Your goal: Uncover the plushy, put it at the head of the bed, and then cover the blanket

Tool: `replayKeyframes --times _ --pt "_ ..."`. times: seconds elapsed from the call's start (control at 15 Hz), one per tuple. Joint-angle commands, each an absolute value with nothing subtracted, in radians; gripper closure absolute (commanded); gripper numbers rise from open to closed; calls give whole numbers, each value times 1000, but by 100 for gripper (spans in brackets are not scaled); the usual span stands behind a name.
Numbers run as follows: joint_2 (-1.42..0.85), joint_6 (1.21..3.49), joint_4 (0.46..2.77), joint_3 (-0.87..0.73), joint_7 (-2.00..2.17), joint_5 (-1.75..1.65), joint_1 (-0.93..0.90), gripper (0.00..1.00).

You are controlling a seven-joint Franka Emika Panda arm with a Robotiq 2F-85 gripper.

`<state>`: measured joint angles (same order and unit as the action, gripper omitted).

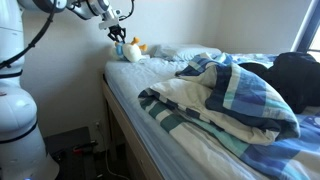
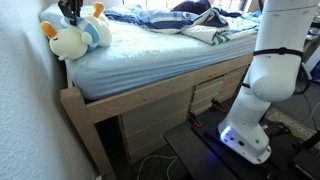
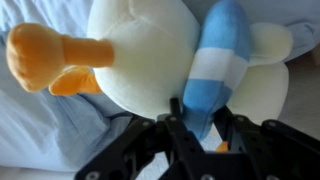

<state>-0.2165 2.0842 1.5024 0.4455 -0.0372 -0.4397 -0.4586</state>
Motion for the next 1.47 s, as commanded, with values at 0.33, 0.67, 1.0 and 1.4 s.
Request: replayKeyframes --times 0.33,0.67,1.0,1.4 --pt "-186 2009 1394 391 -54 -394 -475 0" --pt "-128 1978 1380 397 -42 -407 -446 0" --pt "-56 1925 1426 364 -82 -398 -406 0" --pt "48 1852 1520 315 -199 -377 -351 0"
